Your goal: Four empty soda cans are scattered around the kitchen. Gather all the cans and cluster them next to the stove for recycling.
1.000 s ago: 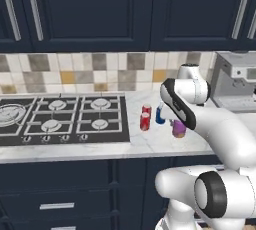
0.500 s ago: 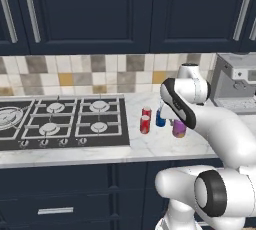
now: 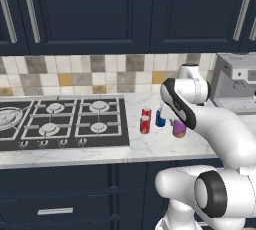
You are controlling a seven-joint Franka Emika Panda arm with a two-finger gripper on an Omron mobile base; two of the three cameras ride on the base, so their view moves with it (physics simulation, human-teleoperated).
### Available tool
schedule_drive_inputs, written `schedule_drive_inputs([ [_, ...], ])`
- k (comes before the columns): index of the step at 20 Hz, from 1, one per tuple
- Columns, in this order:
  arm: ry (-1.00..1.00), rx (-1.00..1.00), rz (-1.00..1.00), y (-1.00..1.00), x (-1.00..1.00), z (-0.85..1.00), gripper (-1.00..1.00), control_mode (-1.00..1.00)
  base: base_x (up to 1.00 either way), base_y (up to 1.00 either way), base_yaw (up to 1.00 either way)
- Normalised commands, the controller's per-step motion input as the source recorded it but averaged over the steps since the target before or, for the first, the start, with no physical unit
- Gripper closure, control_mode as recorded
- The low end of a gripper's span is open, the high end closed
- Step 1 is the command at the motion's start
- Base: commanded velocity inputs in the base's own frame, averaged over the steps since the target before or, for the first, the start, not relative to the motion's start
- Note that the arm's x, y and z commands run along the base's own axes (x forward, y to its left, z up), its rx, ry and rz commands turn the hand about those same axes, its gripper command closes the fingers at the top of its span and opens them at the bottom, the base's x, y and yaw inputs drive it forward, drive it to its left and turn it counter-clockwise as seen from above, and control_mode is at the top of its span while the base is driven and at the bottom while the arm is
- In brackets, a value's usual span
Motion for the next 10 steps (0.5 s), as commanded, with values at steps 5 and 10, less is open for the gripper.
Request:
schedule_drive_inputs([
  [5,0.00,0.00,0.00,0.00,0.00,0.00,1.00,1.00,0.00,0.00,0.00],
  [10,0.00,0.00,0.00,0.00,0.00,0.00,1.00,1.00,0.00,0.00,0.00],
])
